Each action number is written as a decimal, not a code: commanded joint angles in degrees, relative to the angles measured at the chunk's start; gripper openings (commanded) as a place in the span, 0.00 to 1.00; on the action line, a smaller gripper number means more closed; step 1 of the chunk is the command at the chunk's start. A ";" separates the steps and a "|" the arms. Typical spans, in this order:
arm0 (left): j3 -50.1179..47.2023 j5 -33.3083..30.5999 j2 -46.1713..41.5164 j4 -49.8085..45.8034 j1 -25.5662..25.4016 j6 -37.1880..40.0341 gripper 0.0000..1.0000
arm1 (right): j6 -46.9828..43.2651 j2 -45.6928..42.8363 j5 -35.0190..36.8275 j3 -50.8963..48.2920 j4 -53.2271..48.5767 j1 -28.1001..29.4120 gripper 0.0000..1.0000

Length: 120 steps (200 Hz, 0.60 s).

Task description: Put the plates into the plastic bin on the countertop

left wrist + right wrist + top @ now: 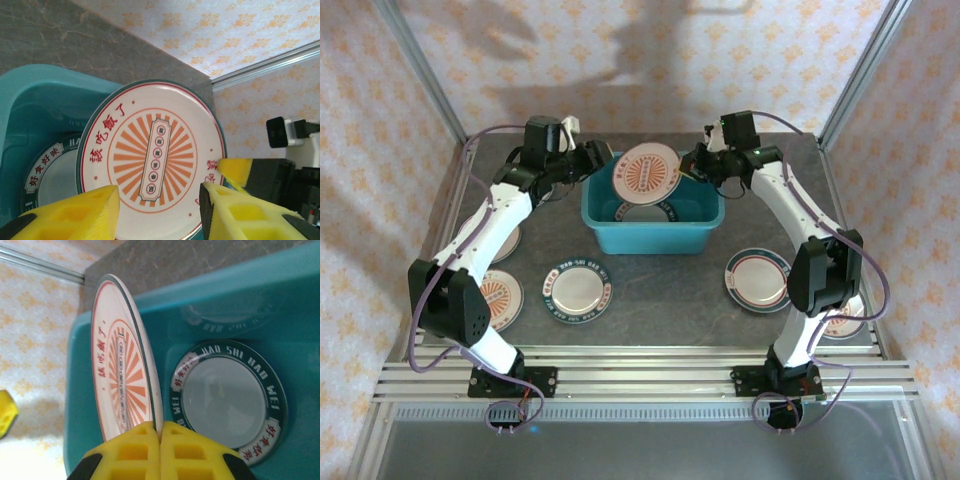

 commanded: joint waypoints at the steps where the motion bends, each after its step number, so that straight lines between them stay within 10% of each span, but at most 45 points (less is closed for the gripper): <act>1: 2.06 -1.79 -1.11 -2.41 -0.19 2.94 0.47 | -2.24 -3.28 -0.79 -1.45 -1.51 -0.27 0.00; 120: 1.84 -1.44 0.75 -2.61 -0.15 2.68 0.47 | -5.63 -1.87 1.80 -6.33 -4.28 0.65 0.00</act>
